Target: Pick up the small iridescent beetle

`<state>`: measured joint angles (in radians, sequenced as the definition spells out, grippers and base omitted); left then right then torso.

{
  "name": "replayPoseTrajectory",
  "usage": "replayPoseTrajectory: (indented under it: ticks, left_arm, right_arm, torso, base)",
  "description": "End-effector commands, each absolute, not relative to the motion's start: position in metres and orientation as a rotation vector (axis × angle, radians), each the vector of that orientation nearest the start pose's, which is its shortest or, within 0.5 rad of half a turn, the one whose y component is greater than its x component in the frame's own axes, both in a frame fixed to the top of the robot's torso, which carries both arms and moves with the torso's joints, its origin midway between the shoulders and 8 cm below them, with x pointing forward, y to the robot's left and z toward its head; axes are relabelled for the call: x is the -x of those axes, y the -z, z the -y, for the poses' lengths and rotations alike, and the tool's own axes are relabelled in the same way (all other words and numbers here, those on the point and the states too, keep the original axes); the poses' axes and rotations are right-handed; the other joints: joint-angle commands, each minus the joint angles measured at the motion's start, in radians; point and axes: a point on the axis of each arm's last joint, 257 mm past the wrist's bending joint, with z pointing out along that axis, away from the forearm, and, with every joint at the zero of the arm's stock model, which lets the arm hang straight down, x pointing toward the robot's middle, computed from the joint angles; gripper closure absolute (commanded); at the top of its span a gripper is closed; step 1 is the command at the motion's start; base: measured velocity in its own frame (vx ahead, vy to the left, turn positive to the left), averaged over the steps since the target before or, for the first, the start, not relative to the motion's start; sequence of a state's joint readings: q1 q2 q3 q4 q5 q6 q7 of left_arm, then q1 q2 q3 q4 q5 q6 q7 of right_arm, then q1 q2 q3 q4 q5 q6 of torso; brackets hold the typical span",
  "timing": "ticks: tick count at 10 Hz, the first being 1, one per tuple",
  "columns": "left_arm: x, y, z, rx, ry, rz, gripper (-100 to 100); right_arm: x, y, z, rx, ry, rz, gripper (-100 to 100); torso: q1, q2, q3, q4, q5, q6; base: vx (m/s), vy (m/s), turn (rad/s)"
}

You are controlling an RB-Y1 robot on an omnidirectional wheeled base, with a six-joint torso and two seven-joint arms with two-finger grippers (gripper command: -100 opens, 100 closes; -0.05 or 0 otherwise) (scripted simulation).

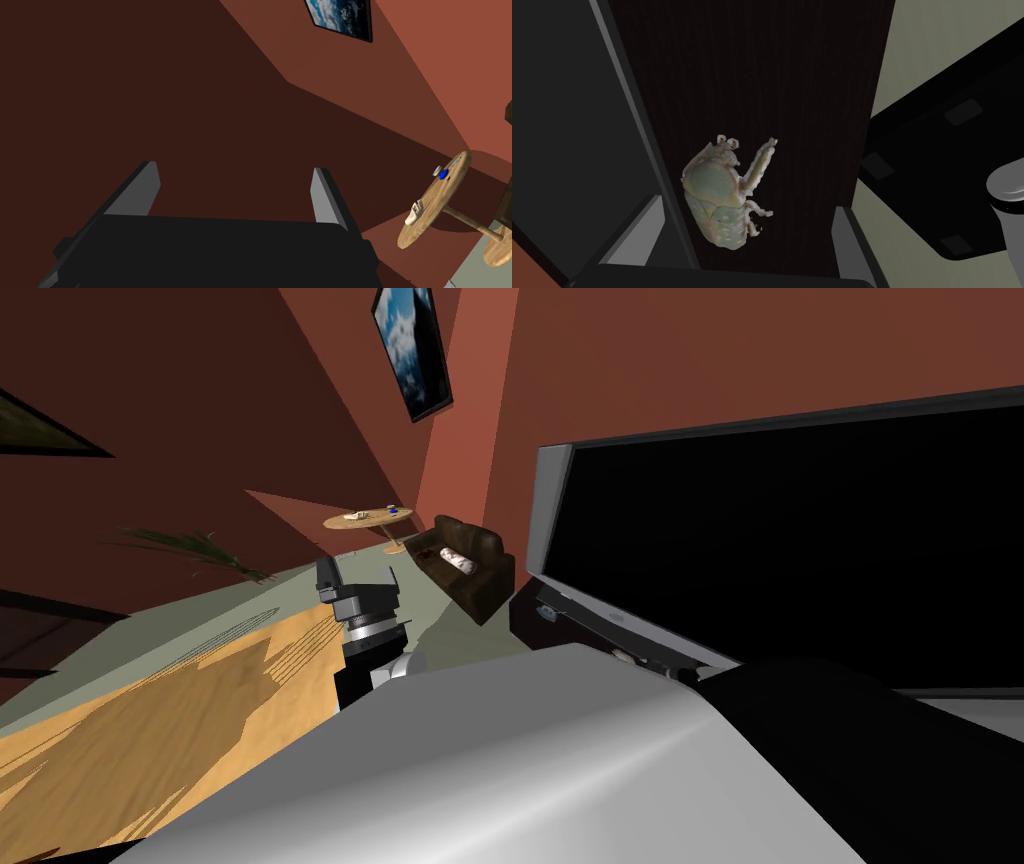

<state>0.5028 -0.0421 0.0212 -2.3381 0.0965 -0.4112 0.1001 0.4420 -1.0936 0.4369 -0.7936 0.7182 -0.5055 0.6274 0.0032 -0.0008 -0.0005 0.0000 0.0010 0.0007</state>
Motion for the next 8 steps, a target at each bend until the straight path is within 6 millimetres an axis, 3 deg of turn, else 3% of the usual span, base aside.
replayPoseTrajectory:
  ticks: [1, 2, 3, 5, 6, 7, 8]
  left_arm:
    - [-0.343, -0.032, -0.301, 0.804, 1.428, -0.505, 0]
    - [-0.343, -0.032, -0.301, 0.804, 1.428, -0.505, 0]
    - [-0.343, -0.032, -0.301, 0.804, 1.428, -0.505, 0]
    - [-0.343, -0.032, -0.302, 0.804, 1.428, -0.505, 0]
    - [-0.343, -0.032, -0.302, 0.804, 1.428, -0.505, 0]
    - [-0.343, -0.032, -0.301, 0.804, 1.428, -0.505, 0]
    - [-0.343, -0.032, -0.302, 0.804, 1.428, -0.505, 0]
  right_arm:
    - [-0.046, 0.490, 0.646, 0.961, 0.263, -2.731, -100]
    - [-0.026, 0.490, 0.651, 0.972, 0.262, -2.766, -100]
    - [0.006, 0.491, 0.657, 0.985, 0.250, -2.824, -100]
    - [0.009, 0.490, 0.660, 0.982, 0.256, -2.830, -100]
    - [0.034, 0.493, 0.658, 0.990, 0.231, -2.871, -100]
    - [0.023, 0.491, 0.659, 0.984, 0.243, -2.852, -100]
    - [0.025, 0.491, 0.659, 0.985, 0.241, -2.855, 0]
  torso:
    - [0.000, 0.000, 0.000, 0.000, 0.000, 0.000]
    - [0.000, 0.001, 0.000, 0.000, 0.000, 0.001]
    - [0.000, 0.000, 0.000, 0.000, 0.000, 0.000]
    - [0.000, -0.004, -0.002, -0.001, 0.000, 0.001]
    - [0.000, 0.000, 0.000, 0.000, 0.000, 0.001]
    - [0.001, -0.002, -0.001, 0.000, 0.000, 0.000]
    - [0.000, 0.000, 0.000, 0.000, 0.000, 0.001]
  base:
    - [0.044, 0.013, 0.113]
    - [0.058, 0.023, 0.141]
    - [0.132, 0.024, 0.377]
    - [0.080, 0.013, 0.054]
    - [0.083, 0.021, 0.221]
    - [0.049, 0.004, 0.063]
    - [0.008, 0.001, -0.010]
